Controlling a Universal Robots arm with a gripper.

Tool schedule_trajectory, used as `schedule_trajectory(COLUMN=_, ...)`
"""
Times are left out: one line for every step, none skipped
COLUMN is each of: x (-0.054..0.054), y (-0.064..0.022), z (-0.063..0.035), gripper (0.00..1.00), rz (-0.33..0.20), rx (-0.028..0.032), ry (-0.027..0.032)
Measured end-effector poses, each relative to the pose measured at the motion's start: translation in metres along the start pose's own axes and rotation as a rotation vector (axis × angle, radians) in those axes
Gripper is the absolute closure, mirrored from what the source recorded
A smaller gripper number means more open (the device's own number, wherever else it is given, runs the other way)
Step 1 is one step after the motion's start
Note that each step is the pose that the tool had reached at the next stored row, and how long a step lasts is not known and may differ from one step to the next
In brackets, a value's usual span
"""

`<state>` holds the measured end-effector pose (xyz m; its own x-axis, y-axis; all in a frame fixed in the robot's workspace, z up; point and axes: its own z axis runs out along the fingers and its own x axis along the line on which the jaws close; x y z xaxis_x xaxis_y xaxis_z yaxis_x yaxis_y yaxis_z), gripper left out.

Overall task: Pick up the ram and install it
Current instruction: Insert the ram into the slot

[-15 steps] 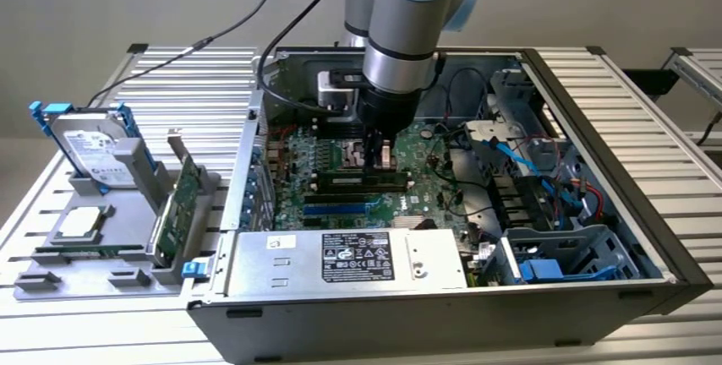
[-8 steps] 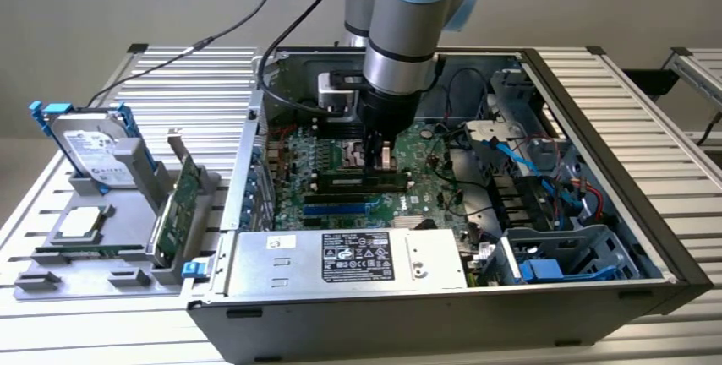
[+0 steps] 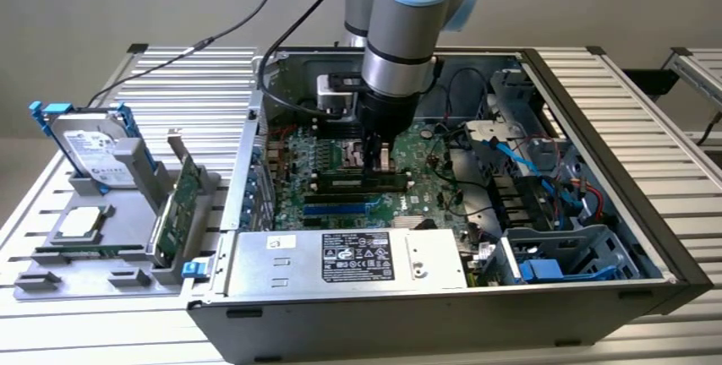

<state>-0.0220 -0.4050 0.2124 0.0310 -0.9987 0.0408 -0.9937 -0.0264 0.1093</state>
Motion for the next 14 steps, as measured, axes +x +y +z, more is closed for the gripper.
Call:
schedule_trajectory(x=0.0, y=0.0006, z=0.0001, gripper=0.79, rz=0.0, rx=-0.0001, ry=-0.0001)
schedule_trajectory(x=0.0, y=0.0013, z=0.0002, gripper=0.79, rz=0.0, rx=0.0, ry=-0.0001)
schedule_trajectory(x=0.0, y=0.002, z=0.0003, gripper=0.73, rz=-0.001, rx=0.0, ry=0.0)
schedule_trajectory(x=0.0, y=0.0025, z=0.0003, gripper=0.67, rz=-0.001, rx=0.0001, ry=0.0)
schedule_trajectory(x=0.0, y=0.003, z=0.0004, gripper=0.67, rz=-0.001, rx=-0.0001, ry=0.0001)
schedule_trajectory(x=0.0, y=0.0033, z=-0.0001, gripper=0.67, rz=-0.002, rx=-0.0002, ry=0.0002)
schedule_trajectory(x=0.0, y=0.0036, z=-0.0014, gripper=0.6, rz=-0.002, rx=-0.0005, ry=0.0001)
schedule_trajectory(x=0.0, y=0.0041, z=-0.0038, gripper=0.6, rz=-0.002, rx=-0.0007, ry=0.0001)
schedule_trajectory(x=0.0, y=0.0046, z=-0.0069, gripper=0.6, rz=-0.002, rx=-0.0008, ry=0.0002)
schedule_trajectory(x=0.0, y=0.0052, z=-0.0105, gripper=0.6, rz=-0.002, rx=-0.0008, ry=0.0001)
schedule_trajectory(x=0.0, y=0.0058, z=-0.0142, gripper=0.6, rz=-0.002, rx=-0.0008, ry=0.0001)
schedule_trajectory(x=0.001, y=0.0064, z=-0.0182, gripper=0.6, rz=-0.002, rx=-0.0008, ry=0.0002)
schedule_trajectory(x=0.001, y=0.0069, z=-0.0223, gripper=0.6, rz=-0.002, rx=-0.0008, ry=0.0001)
schedule_trajectory(x=0.001, y=0.0075, z=-0.0265, gripper=0.6, rz=-0.002, rx=-0.0008, ry=0.0002)
